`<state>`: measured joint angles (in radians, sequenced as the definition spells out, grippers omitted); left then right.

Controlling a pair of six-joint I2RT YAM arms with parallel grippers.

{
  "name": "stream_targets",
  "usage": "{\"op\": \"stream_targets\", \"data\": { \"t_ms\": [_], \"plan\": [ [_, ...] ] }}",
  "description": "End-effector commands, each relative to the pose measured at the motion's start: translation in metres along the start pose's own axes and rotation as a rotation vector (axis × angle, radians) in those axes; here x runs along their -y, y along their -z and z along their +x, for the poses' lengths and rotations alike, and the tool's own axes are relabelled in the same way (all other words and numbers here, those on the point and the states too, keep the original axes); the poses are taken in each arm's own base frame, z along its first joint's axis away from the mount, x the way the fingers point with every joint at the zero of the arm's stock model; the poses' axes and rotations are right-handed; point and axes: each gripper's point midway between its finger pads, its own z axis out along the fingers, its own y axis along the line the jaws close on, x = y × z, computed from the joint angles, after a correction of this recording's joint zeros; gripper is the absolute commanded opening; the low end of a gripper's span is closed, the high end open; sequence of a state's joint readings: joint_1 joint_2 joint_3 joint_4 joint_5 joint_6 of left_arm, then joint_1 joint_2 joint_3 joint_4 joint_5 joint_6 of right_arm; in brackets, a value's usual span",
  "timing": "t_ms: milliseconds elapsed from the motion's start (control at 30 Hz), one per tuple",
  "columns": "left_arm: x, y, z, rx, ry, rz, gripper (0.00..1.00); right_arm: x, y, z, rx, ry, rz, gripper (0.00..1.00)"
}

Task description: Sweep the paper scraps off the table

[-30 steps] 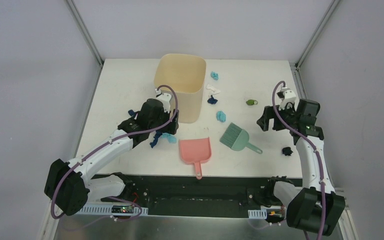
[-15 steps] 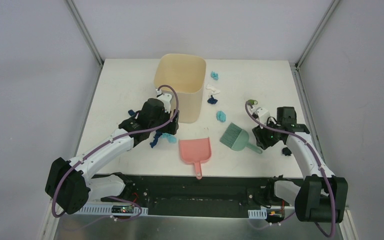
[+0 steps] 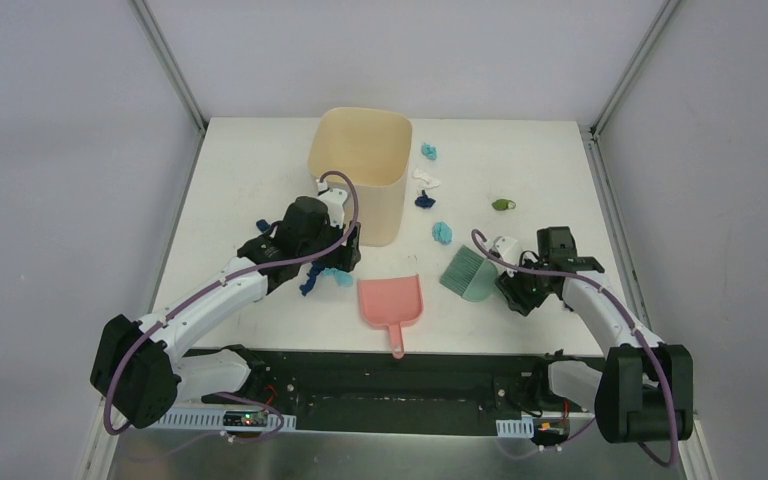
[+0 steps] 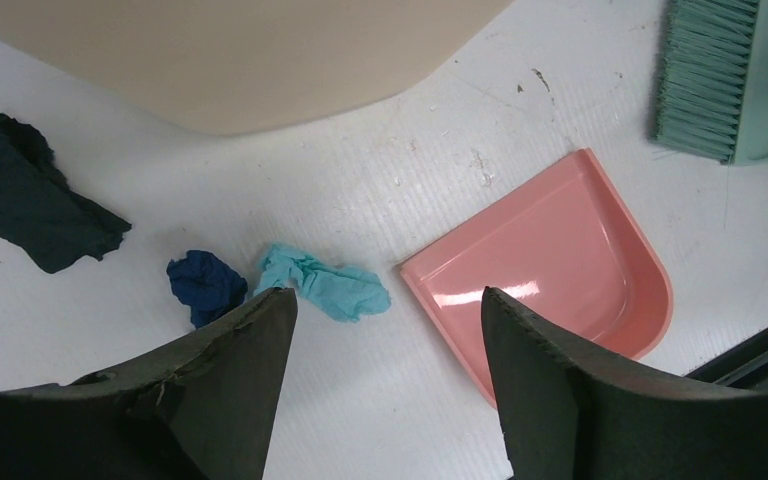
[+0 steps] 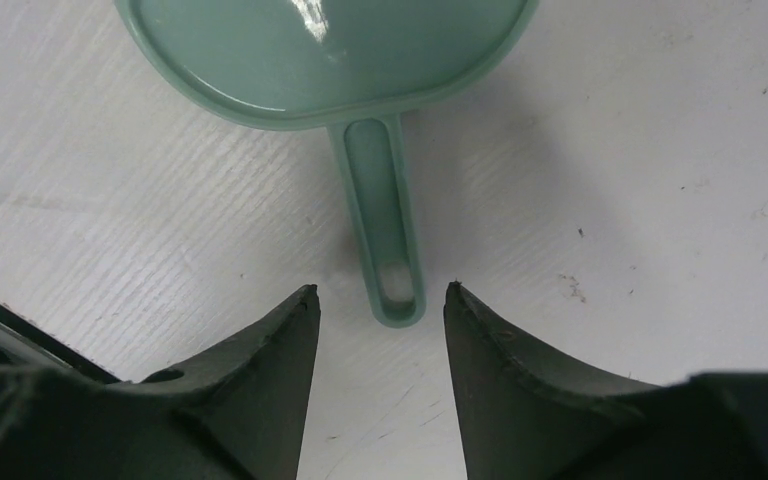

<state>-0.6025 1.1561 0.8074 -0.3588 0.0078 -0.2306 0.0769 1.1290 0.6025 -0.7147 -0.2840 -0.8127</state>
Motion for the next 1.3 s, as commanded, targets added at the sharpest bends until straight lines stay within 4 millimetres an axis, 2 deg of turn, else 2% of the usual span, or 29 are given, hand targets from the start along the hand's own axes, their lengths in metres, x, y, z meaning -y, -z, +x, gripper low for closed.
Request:
{"op": "stream_targets", "data": {
  "t_ms": [0, 100, 167, 300, 367, 400, 500, 667, 767, 833, 900, 1033, 1167, 1267],
  "plan": [
    [0.012, 0.003, -0.020, 0.052, -0.014, 0.049, 0.70, 0.015, -0.007, -0.012, 0.043, 0.071, 0.051, 0.50],
    [0.012, 0.003, -0.020, 0.051, -0.016, 0.051, 0.68, 0.019, -0.013, -0.012, 0.047, 0.080, 0.065, 0.46],
    [0.017, 0.003, -0.018, 0.046, -0.031, 0.084, 0.60, 0.018, -0.018, -0.011, 0.044, 0.076, 0.052, 0.44],
    [0.031, 0.001, -0.015, 0.021, -0.038, 0.164, 0.59, 0.015, -0.026, -0.008, 0.016, 0.066, 0.006, 0.34],
    [0.041, 0.002, -0.014, 0.011, -0.043, 0.222, 0.59, 0.012, -0.030, -0.004, -0.004, 0.069, -0.022, 0.25],
    [0.047, 0.003, -0.013, 0.008, -0.048, 0.256, 0.56, 0.011, -0.031, -0.003, -0.013, 0.073, -0.035, 0.17],
    [0.074, 0.011, -0.015, 0.014, -0.086, 0.389, 0.53, 0.008, -0.022, -0.005, -0.015, 0.092, -0.055, 0.01],
    [0.103, 0.021, -0.031, 0.107, 0.027, 0.536, 0.57, -0.008, 0.023, -0.021, 0.076, 0.158, -0.036, 0.00],
    [0.114, 0.013, -0.045, 0.105, 0.201, 0.555, 0.59, -0.020, 0.048, -0.033, 0.138, 0.174, -0.055, 0.00],
    [0.126, 0.001, -0.045, 0.044, 0.284, 0.549, 0.61, -0.030, 0.059, -0.036, 0.164, 0.174, -0.074, 0.00],
    [0.143, -0.016, -0.037, -0.022, 0.330, 0.568, 0.62, -0.037, 0.068, -0.039, 0.191, 0.177, -0.083, 0.00],
    [0.185, -0.027, -0.038, -0.067, 0.378, 0.702, 0.62, -0.048, 0.082, -0.042, 0.221, 0.201, -0.093, 0.00],
    [0.212, -0.036, -0.030, -0.131, 0.376, 0.751, 0.62, -0.055, 0.091, -0.043, 0.228, 0.219, -0.111, 0.00],
    [0.224, -0.041, -0.024, -0.165, 0.368, 0.755, 0.62, -0.059, 0.093, -0.044, 0.236, 0.223, -0.121, 0.00]
  ]
}}
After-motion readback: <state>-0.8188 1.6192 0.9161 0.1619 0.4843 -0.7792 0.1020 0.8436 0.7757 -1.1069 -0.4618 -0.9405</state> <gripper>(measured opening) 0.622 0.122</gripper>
